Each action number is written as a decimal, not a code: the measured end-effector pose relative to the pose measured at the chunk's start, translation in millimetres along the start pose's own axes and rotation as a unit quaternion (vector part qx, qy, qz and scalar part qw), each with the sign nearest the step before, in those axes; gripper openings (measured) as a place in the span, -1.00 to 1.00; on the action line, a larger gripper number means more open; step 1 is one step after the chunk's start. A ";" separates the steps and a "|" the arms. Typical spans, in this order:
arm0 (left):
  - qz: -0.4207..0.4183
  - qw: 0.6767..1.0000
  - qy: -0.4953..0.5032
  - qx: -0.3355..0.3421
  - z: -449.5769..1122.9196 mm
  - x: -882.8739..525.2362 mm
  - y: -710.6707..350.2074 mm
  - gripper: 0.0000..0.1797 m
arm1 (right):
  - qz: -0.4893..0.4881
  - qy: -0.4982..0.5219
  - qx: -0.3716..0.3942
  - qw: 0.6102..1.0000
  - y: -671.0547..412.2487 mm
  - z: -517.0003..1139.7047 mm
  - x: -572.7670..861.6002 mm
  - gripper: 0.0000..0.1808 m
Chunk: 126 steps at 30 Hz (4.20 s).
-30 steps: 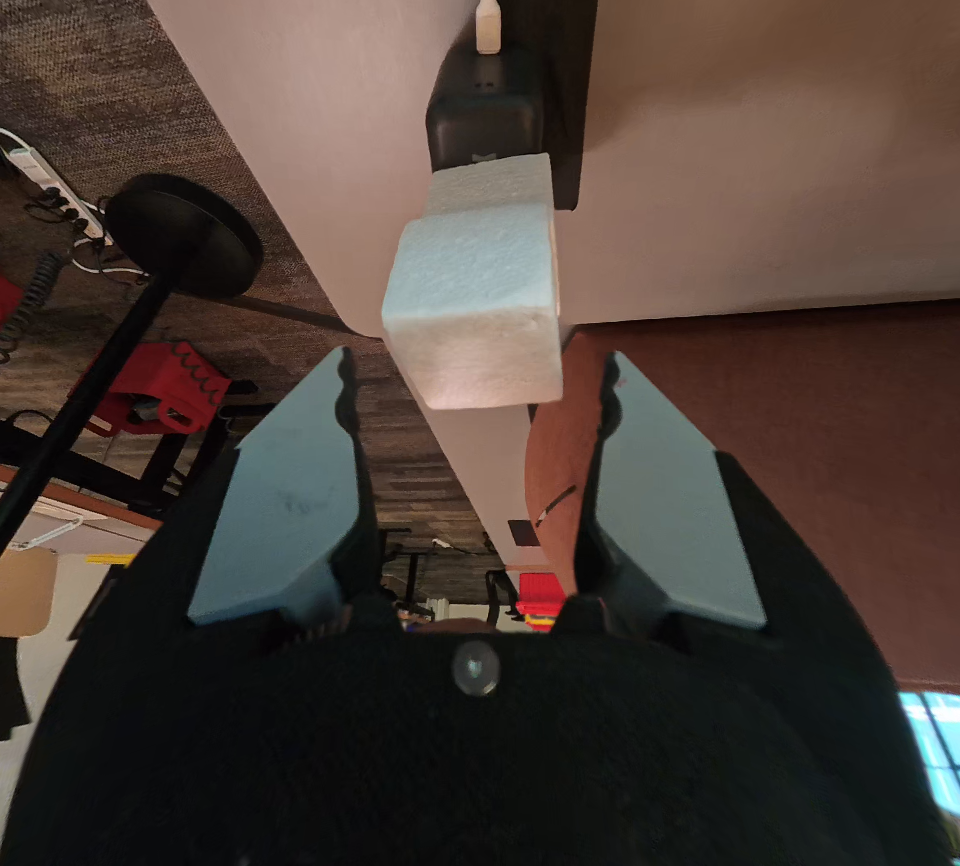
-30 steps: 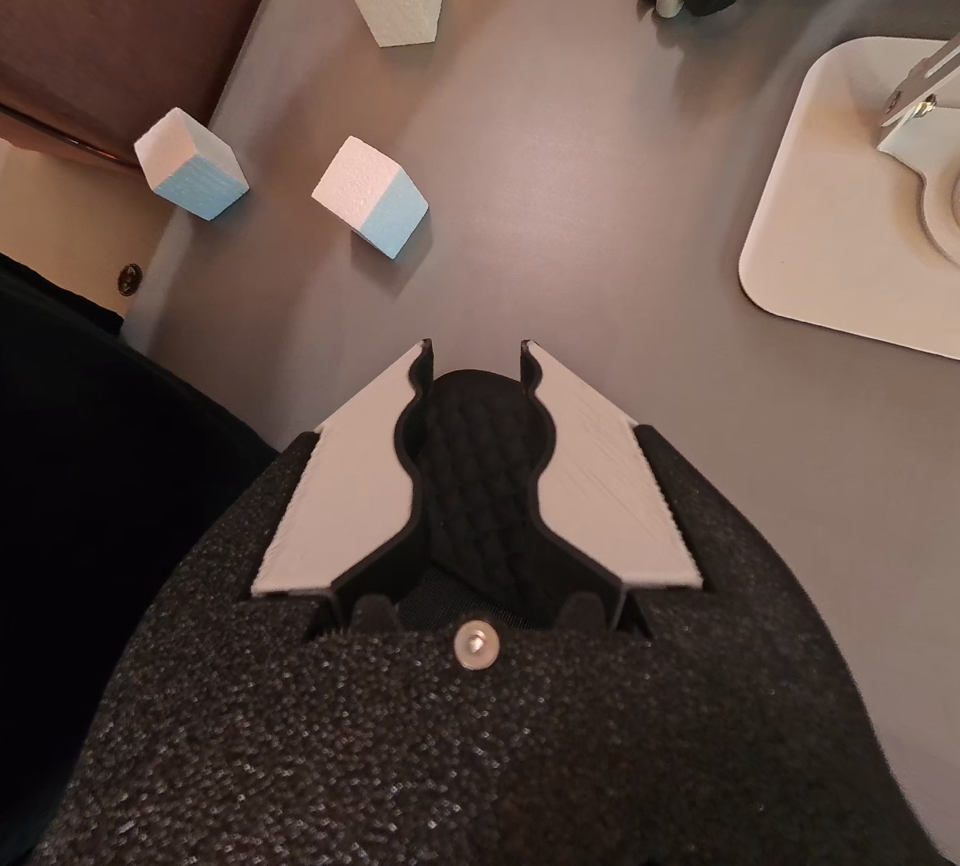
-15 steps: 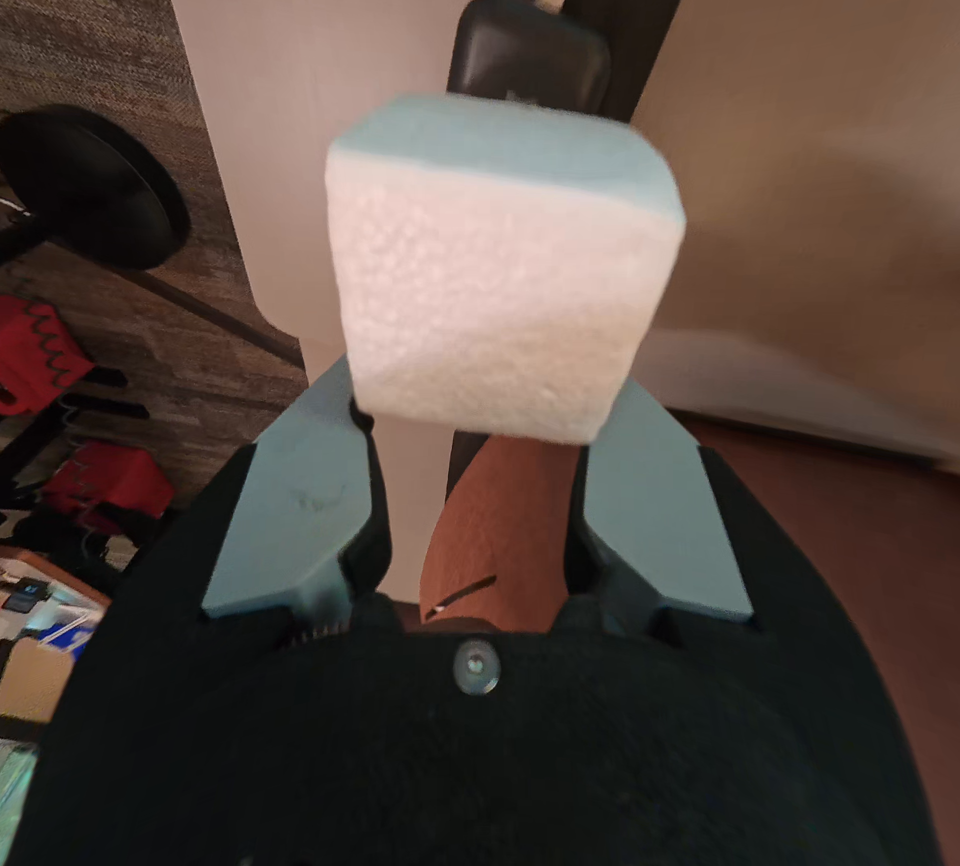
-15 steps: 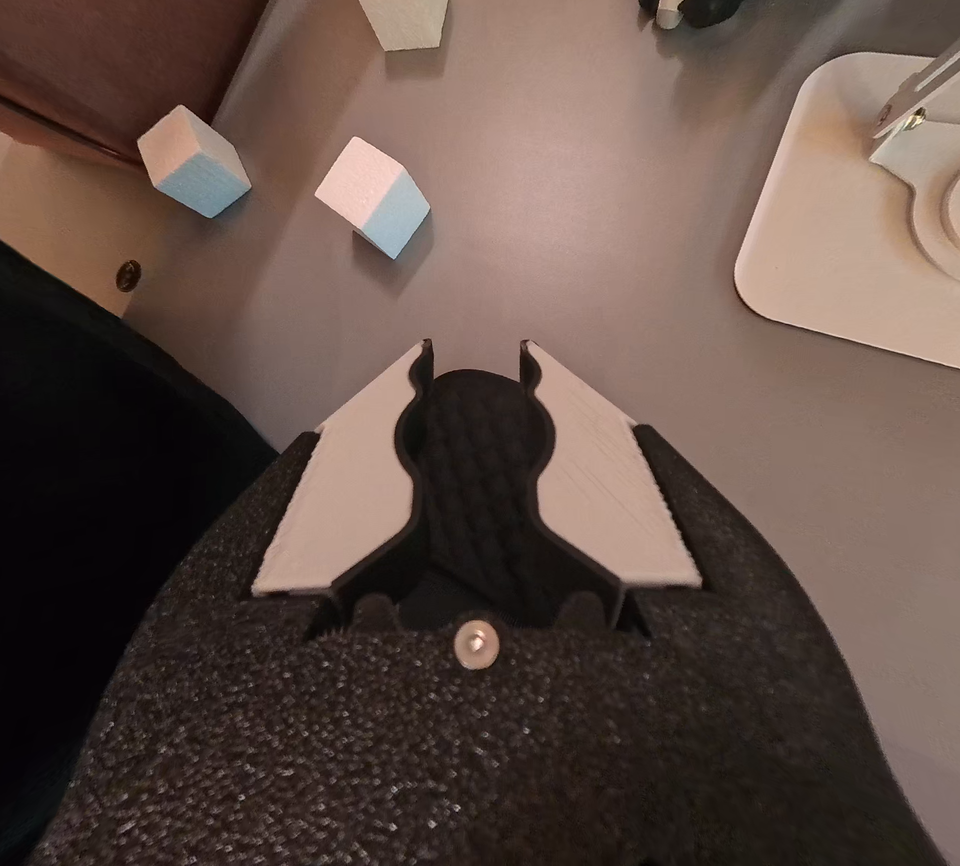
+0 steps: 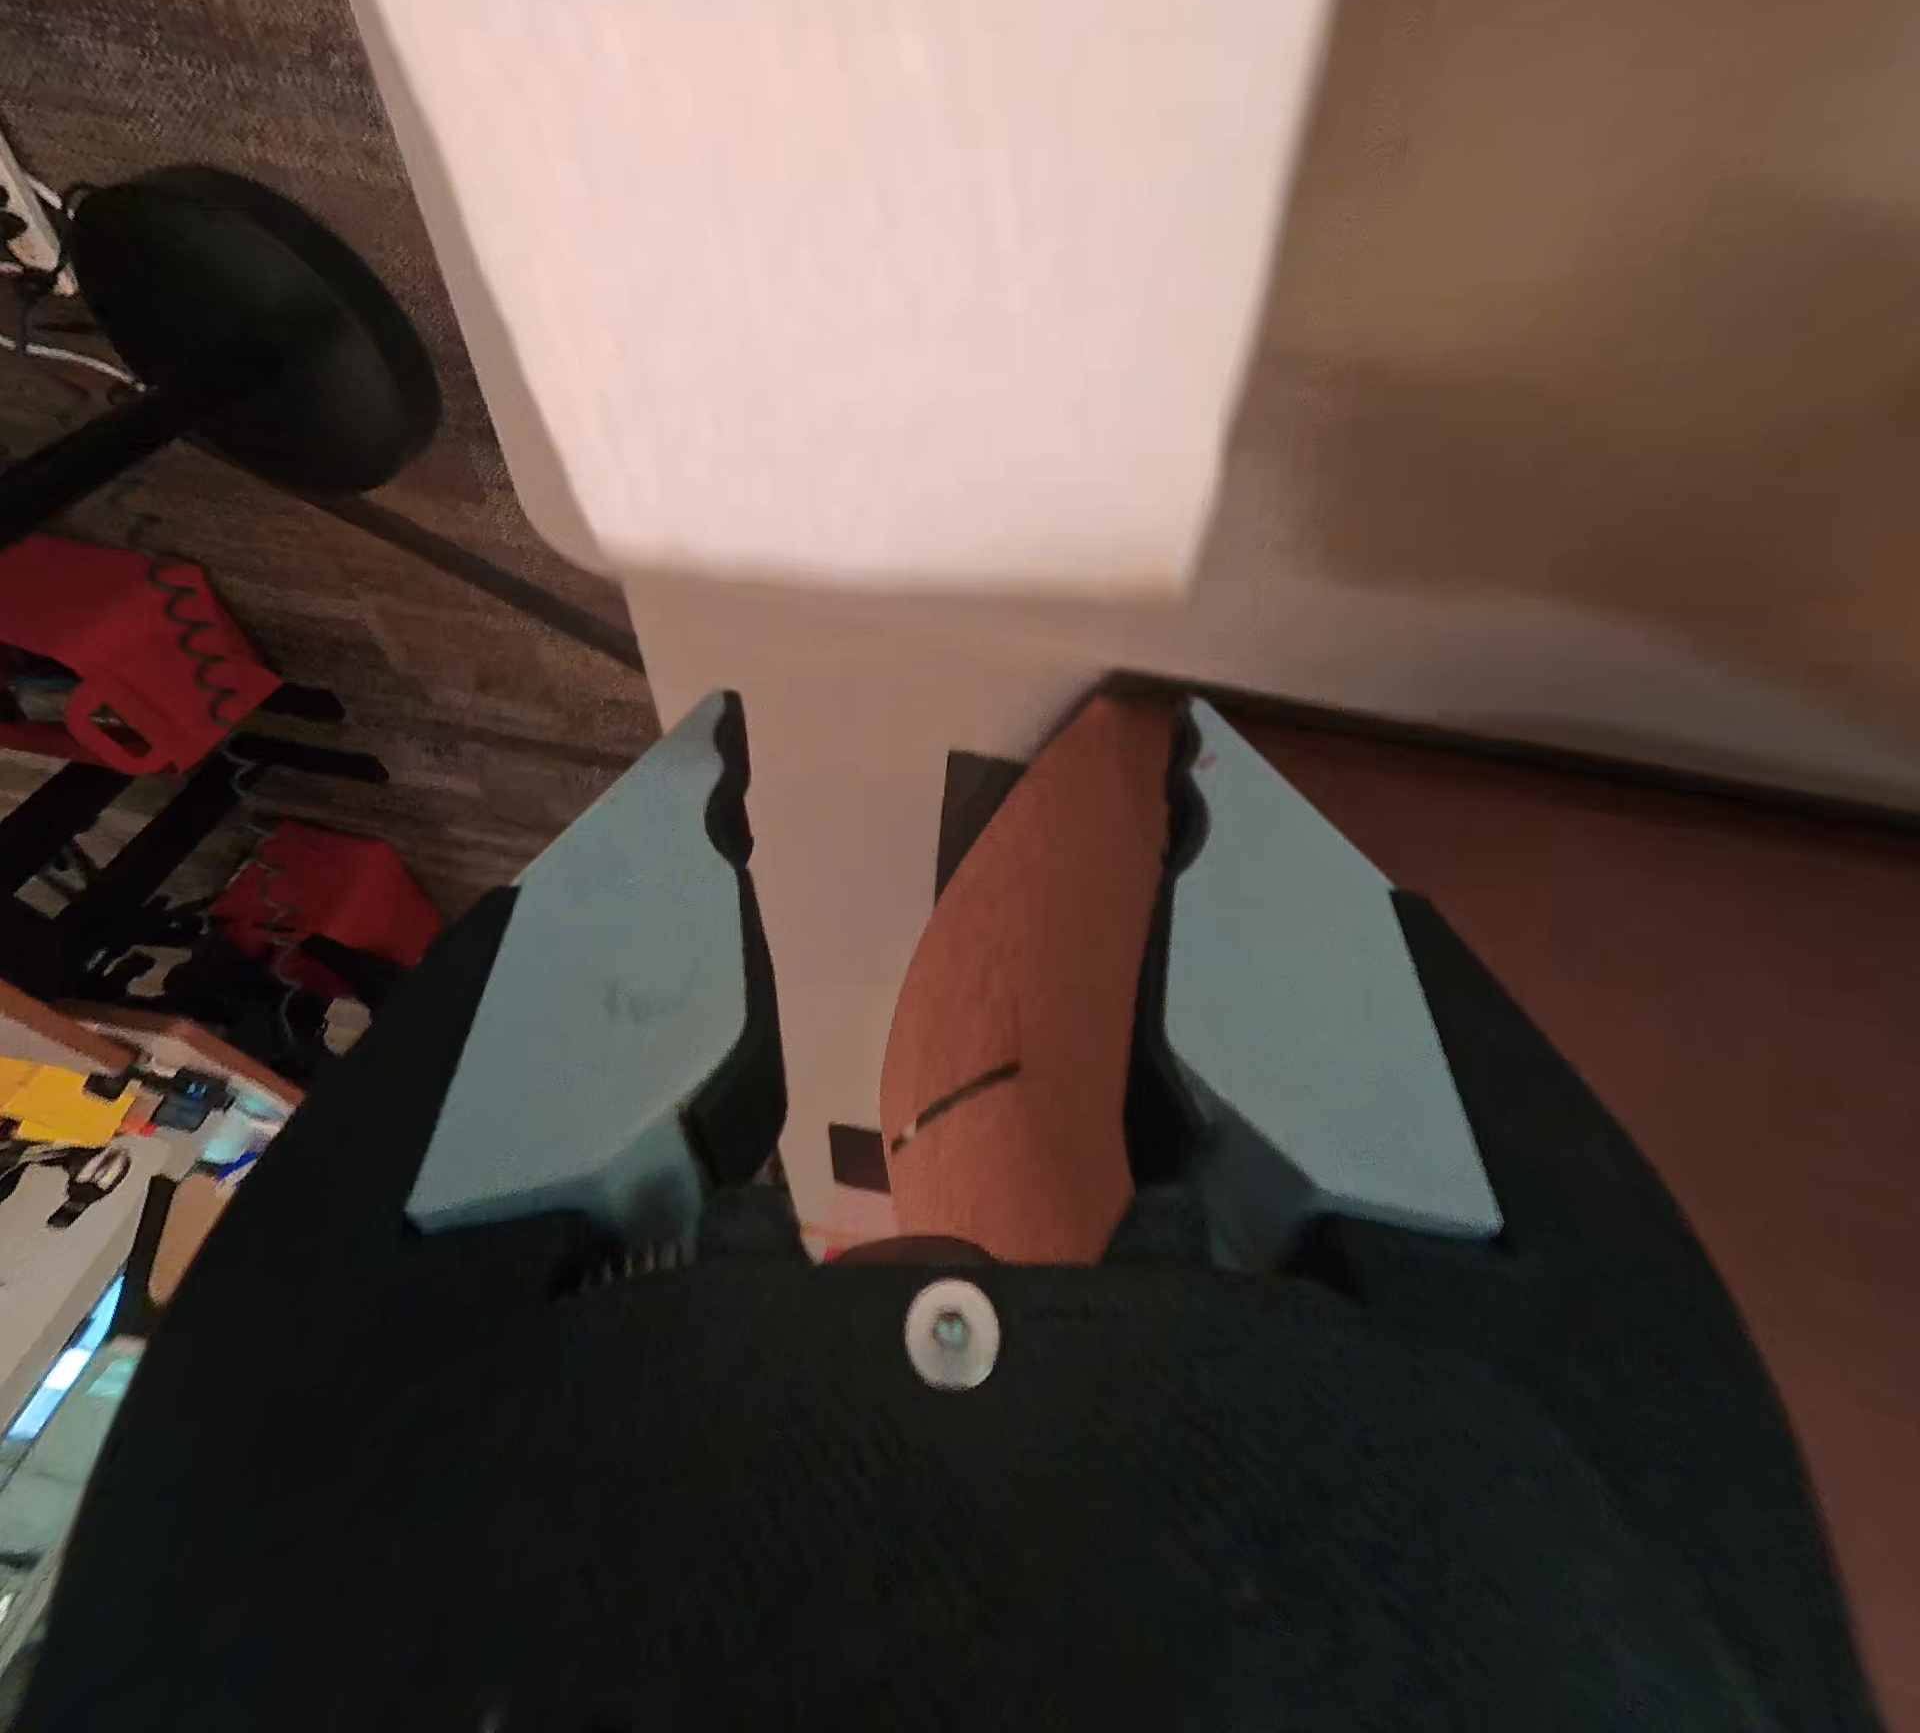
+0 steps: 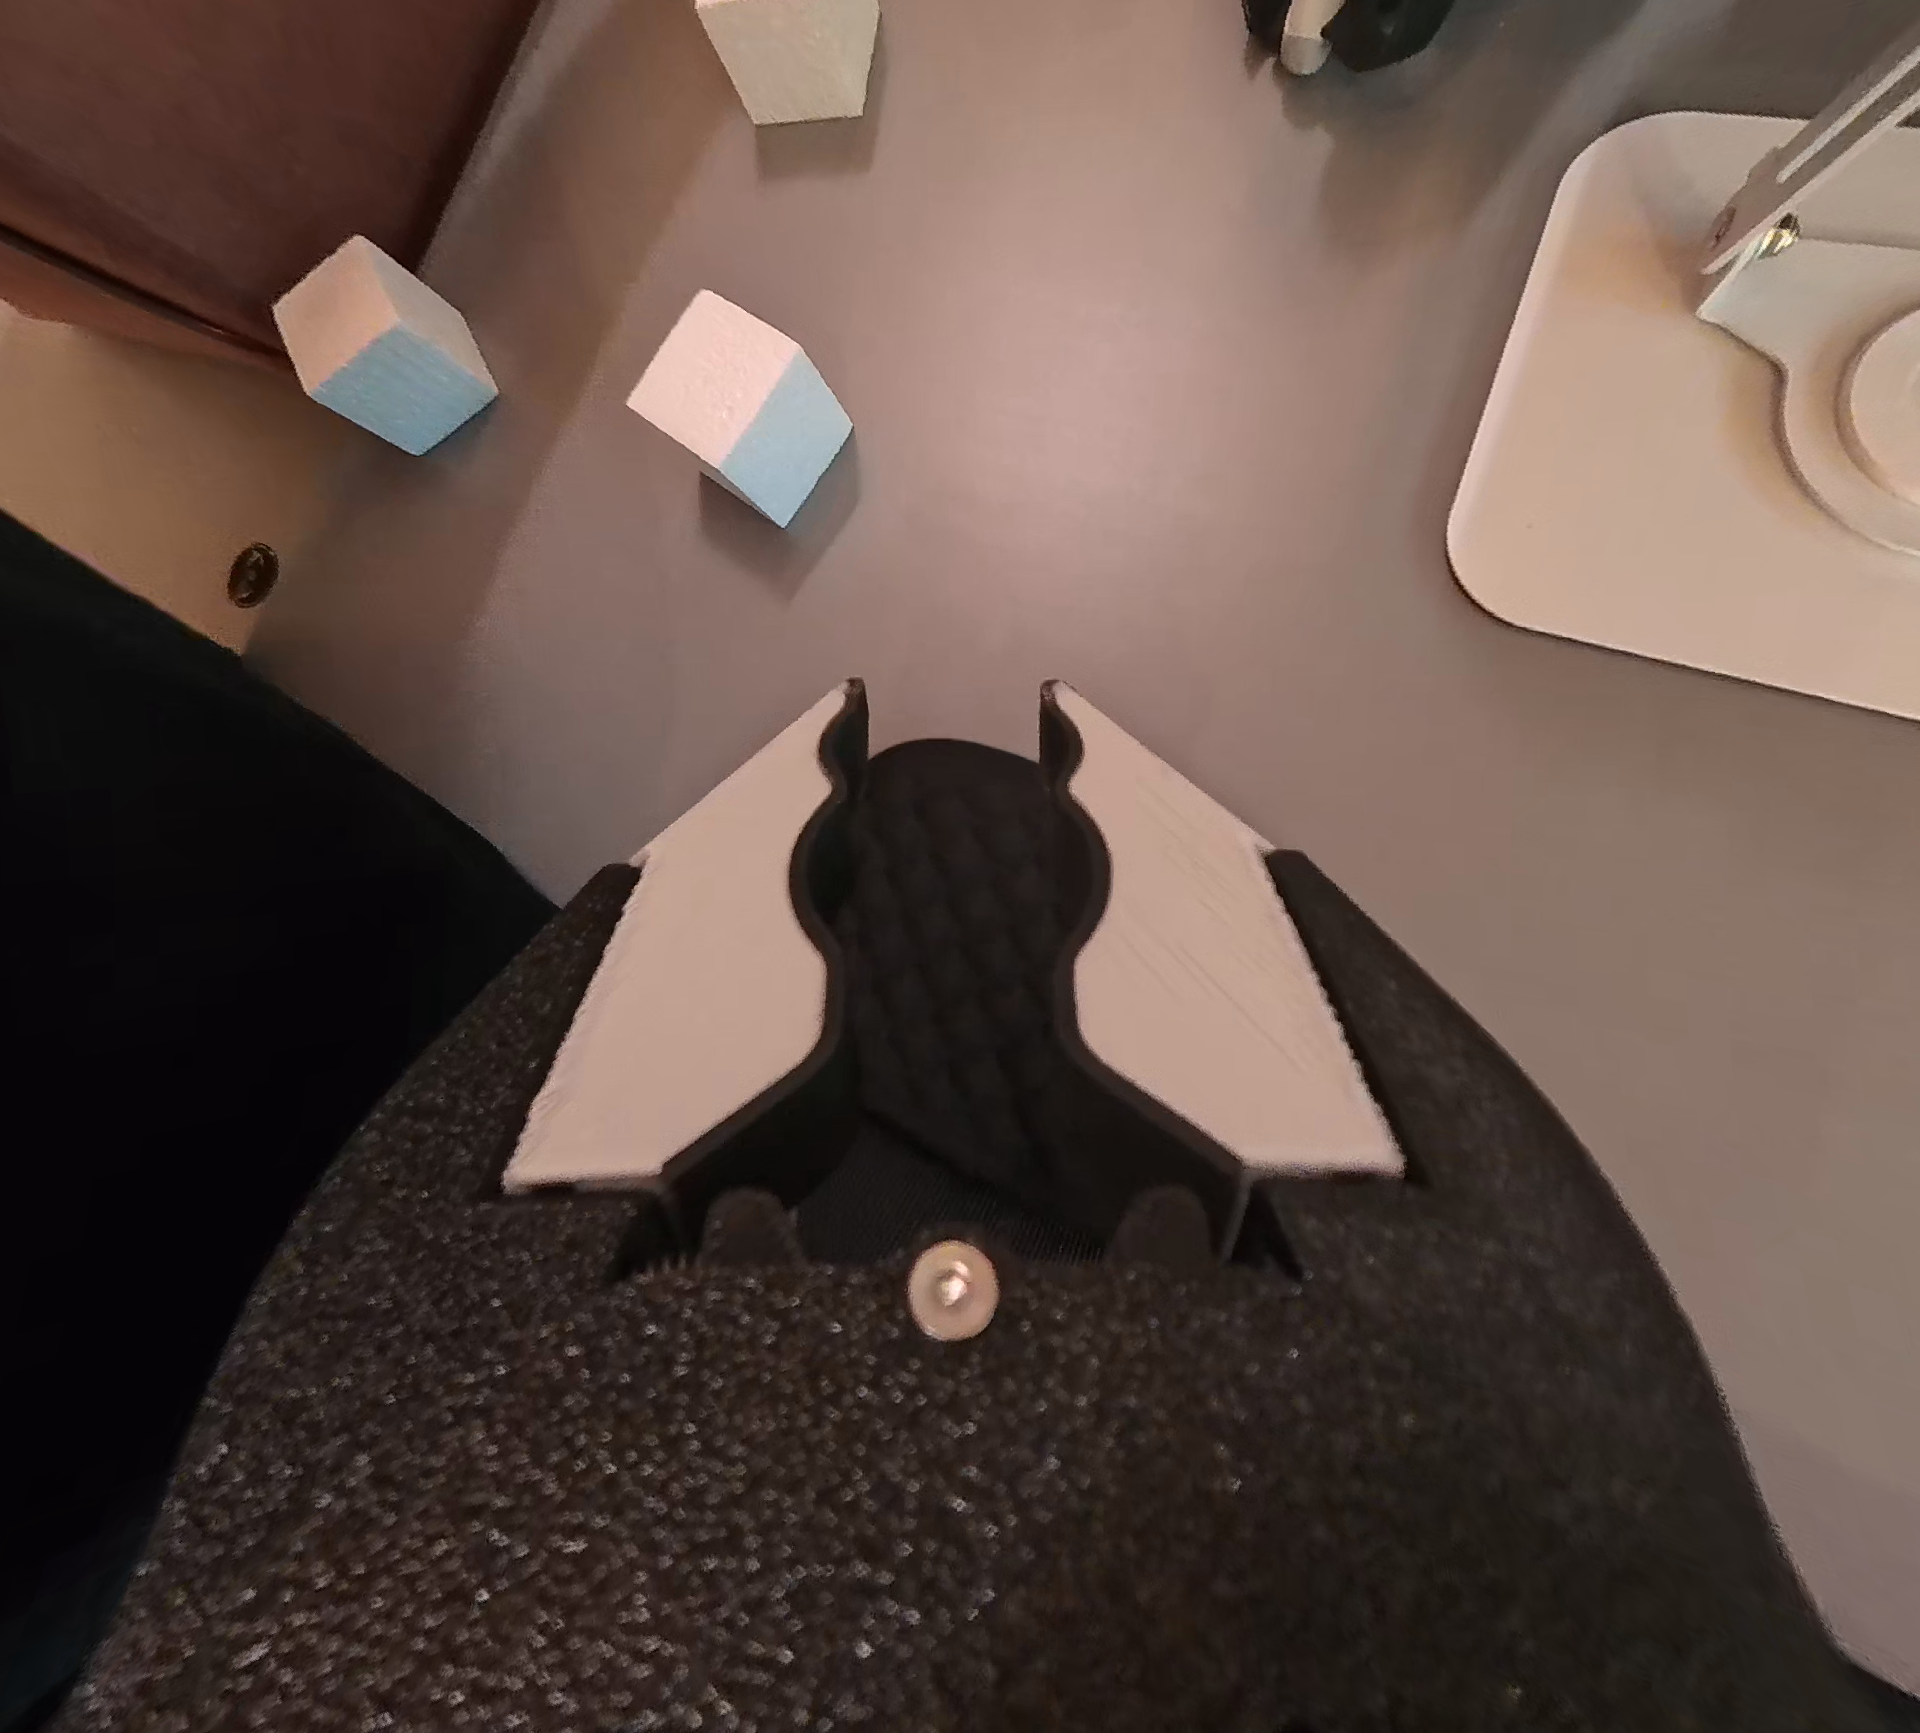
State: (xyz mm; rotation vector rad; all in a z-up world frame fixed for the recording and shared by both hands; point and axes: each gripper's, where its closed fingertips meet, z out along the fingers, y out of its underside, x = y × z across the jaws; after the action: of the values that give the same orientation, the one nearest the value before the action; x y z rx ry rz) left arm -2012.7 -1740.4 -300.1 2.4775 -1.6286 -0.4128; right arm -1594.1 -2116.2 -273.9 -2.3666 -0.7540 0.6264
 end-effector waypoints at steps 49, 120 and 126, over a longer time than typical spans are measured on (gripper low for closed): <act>0.050 0.994 0.034 0.091 -131.0 -0.3 -47.4 -0.36 | -0.010 -0.004 0.026 1.000 2.4 -1.3 8.9 -0.67; 0.125 0.973 0.090 0.172 -9.8 418.7 -93.6 0.05 | -0.053 -0.057 0.089 0.993 -14.7 -16.8 -19.4 -0.68; 0.105 0.964 0.153 0.191 -13.8 422.7 -94.2 -0.36 | -0.060 -0.052 0.091 0.993 -14.4 -18.4 -21.3 -0.69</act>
State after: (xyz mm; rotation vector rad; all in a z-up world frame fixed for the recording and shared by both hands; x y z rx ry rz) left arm -1768.2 -2090.3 -374.5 2.4134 -1.9492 0.3289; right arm -1604.4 -2126.9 -245.9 -2.1194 -0.8413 0.7390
